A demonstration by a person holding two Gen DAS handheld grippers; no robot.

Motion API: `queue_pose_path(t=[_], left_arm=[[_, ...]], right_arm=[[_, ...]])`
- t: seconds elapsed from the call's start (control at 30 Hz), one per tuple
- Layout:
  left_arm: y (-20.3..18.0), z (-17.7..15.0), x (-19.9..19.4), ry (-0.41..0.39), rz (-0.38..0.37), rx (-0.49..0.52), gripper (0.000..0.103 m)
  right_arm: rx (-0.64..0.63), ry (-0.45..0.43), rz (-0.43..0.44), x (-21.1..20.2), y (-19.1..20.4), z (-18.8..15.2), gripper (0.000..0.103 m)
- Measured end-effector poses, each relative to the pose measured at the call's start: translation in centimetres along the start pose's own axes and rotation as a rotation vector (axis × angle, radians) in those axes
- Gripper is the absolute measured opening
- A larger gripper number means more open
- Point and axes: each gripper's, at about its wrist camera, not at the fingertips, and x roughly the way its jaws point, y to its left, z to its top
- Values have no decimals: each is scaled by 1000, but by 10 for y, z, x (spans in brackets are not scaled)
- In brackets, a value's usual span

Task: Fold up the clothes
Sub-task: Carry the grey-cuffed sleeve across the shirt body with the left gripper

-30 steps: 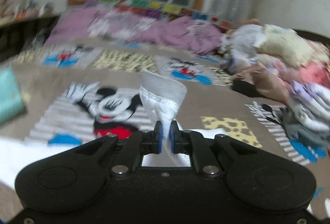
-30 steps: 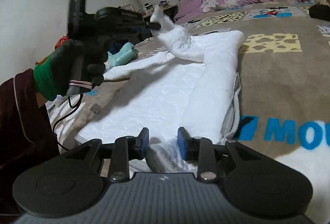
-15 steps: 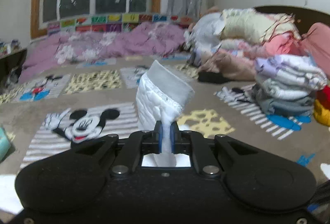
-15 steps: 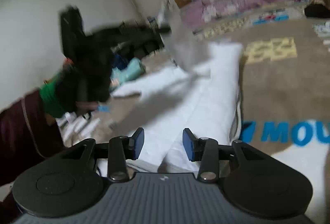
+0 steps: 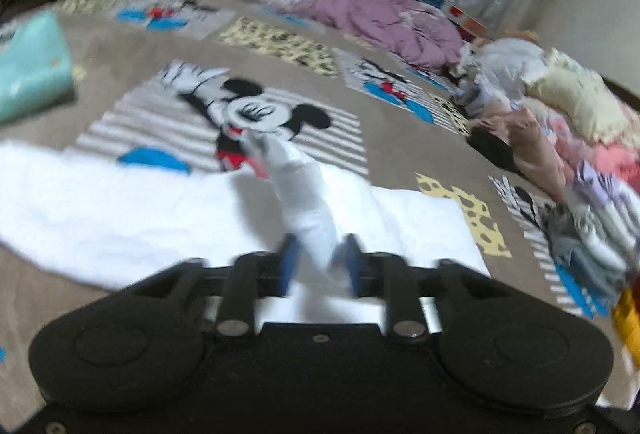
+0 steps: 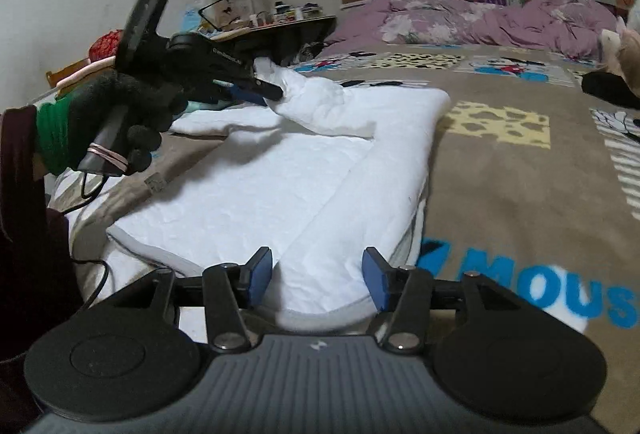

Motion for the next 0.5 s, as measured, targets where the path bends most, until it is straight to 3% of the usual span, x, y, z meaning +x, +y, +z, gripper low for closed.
queue_pose_path(t=[0.13, 0.33, 0.5], left_arm=[[21, 6, -3, -1, -37, -113, 48], [51, 13, 0, -11, -35, -249, 48], [59, 18, 7, -7, -52, -262, 45]], right_arm=[[52, -61, 35, -18, -11, 7, 51], [134, -131, 2, -15, -42, 23, 48], [140, -133, -15, 7, -66, 46, 29]])
